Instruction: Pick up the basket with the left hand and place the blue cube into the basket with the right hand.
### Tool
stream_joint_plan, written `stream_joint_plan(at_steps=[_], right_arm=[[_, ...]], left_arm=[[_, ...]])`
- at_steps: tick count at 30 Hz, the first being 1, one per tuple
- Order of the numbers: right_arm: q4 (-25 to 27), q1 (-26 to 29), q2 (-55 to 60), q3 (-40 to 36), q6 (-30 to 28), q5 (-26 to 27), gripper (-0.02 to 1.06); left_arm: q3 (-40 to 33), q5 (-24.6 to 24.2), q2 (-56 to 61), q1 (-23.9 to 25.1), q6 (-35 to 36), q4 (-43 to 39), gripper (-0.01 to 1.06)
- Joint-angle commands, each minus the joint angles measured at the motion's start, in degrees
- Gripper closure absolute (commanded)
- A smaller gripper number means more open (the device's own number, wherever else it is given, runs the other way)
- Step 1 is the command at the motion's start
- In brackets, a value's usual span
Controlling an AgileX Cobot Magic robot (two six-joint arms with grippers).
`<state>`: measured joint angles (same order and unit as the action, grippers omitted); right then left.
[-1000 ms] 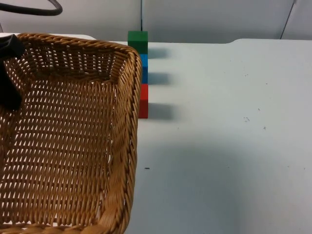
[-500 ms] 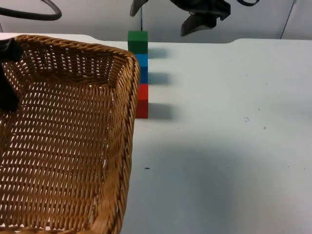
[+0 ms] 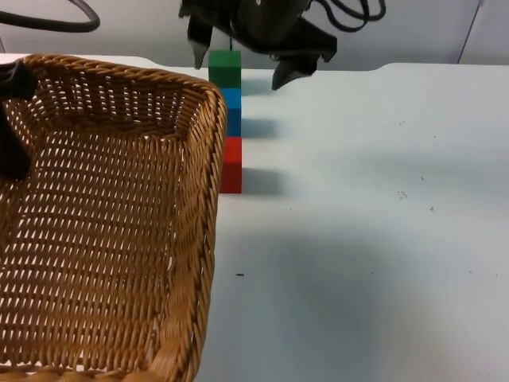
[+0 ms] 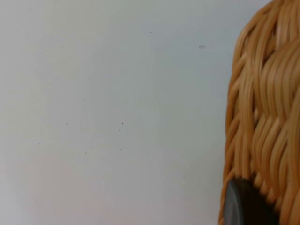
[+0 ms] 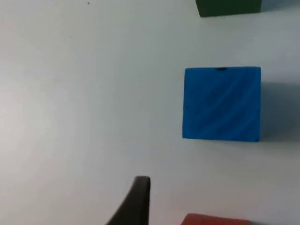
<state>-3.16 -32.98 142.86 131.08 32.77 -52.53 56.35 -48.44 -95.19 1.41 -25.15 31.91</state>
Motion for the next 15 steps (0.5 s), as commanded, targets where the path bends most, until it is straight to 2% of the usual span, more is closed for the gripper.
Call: stream_joint_plan(at_steps=[1,5,7,15], right_arm=[[-1.06,-0.3,0.94,1.56,0.33,-1.02,0.15],[-3.14,-0.3,2.49,1.68,1.45,-0.94,0.15],[-5.55,-0.3,2.8,1.68,2.28,1.09,0.15],[-5.97,-0.3,3.95,1.68,3.3,4.71,0.15]], left_arm=[[0.38,-0.32,0.26,0.19,0.07,1.97,1.05],[0.38,-0.32,0.26,0.19,0.07,1.97,1.05],[0.38,-0.32,0.26,0.19,-0.06,1.97,1.05],[0.38,-0.66,0.26,0.19,-0.2,1.97,1.05]])
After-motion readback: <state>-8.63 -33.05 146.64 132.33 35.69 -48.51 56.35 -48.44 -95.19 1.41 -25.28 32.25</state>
